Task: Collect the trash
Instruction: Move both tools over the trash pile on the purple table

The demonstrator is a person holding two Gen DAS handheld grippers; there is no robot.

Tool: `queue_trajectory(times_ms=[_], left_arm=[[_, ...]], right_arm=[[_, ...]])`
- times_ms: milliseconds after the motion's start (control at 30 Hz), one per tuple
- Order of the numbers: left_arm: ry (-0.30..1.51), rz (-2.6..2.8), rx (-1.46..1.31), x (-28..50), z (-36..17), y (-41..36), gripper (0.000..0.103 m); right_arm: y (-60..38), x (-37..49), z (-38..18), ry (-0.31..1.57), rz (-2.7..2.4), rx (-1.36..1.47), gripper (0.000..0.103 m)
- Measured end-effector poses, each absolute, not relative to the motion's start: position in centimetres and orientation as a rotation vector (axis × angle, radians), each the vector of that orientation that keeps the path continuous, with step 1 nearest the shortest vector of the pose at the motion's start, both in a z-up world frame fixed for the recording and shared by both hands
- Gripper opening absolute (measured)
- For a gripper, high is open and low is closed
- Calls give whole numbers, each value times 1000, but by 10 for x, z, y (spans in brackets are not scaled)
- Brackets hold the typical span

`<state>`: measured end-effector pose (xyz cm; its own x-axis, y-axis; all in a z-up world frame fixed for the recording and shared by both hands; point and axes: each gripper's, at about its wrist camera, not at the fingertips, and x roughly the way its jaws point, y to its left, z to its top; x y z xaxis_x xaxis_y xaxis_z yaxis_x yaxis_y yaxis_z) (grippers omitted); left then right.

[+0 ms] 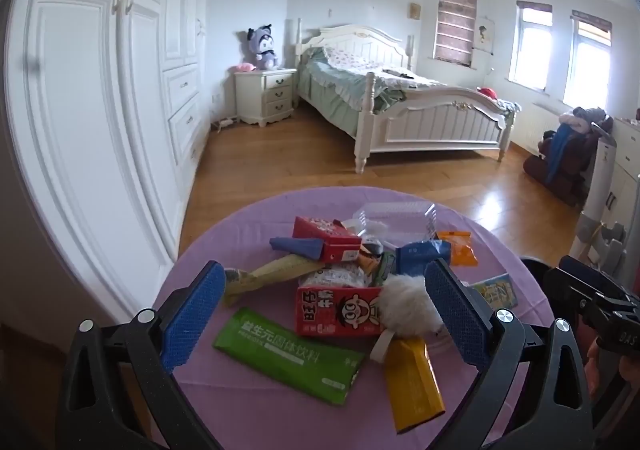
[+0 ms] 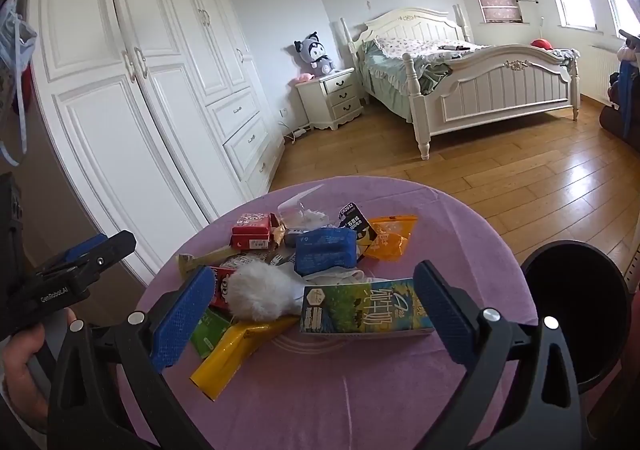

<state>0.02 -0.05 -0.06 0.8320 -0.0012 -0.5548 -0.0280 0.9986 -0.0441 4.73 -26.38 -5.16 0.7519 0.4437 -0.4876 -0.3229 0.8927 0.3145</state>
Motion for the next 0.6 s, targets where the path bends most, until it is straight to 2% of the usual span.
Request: queue_trajectory(times_ms=[600], left_arm=[[593, 18, -47, 5, -6, 0, 99]], right_arm=[[-267, 50, -56, 608, 425, 231, 98]])
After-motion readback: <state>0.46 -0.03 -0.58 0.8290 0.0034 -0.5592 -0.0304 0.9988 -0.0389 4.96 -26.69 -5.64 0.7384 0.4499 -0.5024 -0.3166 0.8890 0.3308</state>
